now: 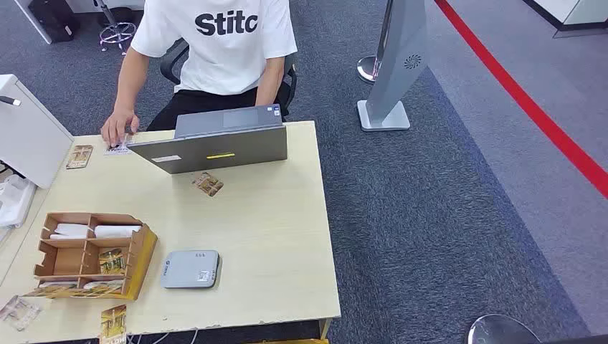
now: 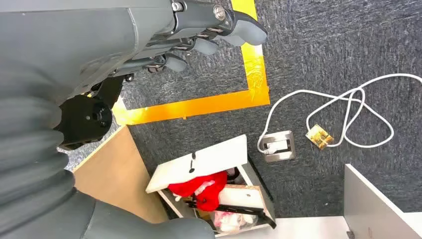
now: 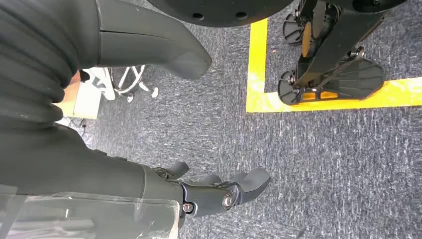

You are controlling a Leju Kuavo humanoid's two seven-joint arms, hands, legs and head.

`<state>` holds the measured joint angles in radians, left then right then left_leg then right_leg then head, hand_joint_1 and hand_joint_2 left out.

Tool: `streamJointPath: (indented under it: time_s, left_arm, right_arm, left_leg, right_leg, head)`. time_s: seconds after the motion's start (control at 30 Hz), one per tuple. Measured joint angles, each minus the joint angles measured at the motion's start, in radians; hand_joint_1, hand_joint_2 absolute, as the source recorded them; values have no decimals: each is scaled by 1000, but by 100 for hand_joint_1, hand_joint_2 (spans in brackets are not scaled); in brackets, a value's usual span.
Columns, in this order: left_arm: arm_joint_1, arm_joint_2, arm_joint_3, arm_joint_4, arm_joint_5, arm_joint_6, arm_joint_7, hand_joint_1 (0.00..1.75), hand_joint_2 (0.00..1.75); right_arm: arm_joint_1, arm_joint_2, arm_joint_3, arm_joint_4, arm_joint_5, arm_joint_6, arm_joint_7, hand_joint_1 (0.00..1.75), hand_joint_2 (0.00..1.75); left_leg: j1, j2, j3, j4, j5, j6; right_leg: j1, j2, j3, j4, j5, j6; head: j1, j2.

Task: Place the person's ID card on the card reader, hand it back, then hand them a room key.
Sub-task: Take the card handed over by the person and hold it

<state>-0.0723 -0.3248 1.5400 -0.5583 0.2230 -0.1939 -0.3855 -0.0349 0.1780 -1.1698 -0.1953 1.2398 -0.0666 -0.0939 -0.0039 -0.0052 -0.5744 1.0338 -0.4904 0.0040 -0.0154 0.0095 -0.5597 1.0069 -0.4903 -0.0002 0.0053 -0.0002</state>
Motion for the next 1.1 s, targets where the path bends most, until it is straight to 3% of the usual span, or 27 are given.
streamJointPath:
  time_s: [0.1, 0.23, 0.3, 0.37, 0.47, 0.67, 0.83, 0.93, 1.1]
  left_arm:
    - [1, -1, -1, -20, 0, -62, -103, 0, 175]
    - [19, -3, -31, -75, 43, -293, -231, 0, 175]
    - [37, -2, -62, -136, 157, -459, -186, 0, 175]
    - [54, -3, -87, -228, 291, -597, -87, 0, 175]
    - [69, -5, -103, -361, 384, -710, -3, 0, 175]
    - [73, 11, -111, -537, 429, -831, -8, 0, 175]
    - [72, 95, -113, -664, 675, -859, 166, 0, 175]
    - [74, 115, -128, -786, 825, -838, 268, 0, 175]
    - [74, 132, -165, -951, 893, -834, 310, 0, 175]
  right_arm:
    - [2, 0, -4, -3, -11, 6, -20, 0, 175]
    - [9, 9, -27, -22, -45, 22, -50, 0, 175]
    - [13, 11, -33, -30, -34, 33, -57, 0, 175]
    - [16, 11, -33, -34, -16, 42, -61, 0, 175]
    - [19, 11, -33, -36, -2, 46, -66, 0, 175]
    - [20, 10, -33, -36, 25, 52, -58, 0, 175]
    - [23, -1, -33, -35, 49, 67, -38, 0, 175]
    - [24, -8, -33, -34, 65, 73, -28, 0, 175]
    - [24, -12, -33, -33, 77, 77, -30, 0, 175]
  left_leg:
    - [0, 0, 0, 0, 0, 0]
    - [0, 0, 0, 0, 0, 0]
    - [1, 0, 0, 0, 0, 0]
    - [2, 0, 0, 0, 0, 0]
    - [2, 0, 0, 0, 0, -1]
    - [4, 0, 0, 0, 0, -1]
    - [5, 0, 0, 0, 0, -1]
    - [5, 0, 0, 0, 1, -2]
    - [5, 0, 0, 0, 1, -2]
  right_leg:
    - [0, 0, 0, 0, 0, 0]
    - [0, 0, 0, 0, 0, 0]
    - [1, 0, 0, 0, 0, 0]
    - [1, 0, 0, 0, 0, -1]
    - [2, 0, 0, 0, 0, -1]
    - [2, 0, 0, 0, 0, -1]
    - [3, 0, 0, 0, 0, -1]
    - [3, 0, 0, 0, -1, -1]
    - [3, 0, 0, 0, -1, -1]
  head:
    - [0, 0]
    - [0, 0]
    - [0, 0]
    - [0, 0]
    - [0, 0]
    - [1, 0]
    - [0, 0]
    - [0, 0]
    - [0, 0]
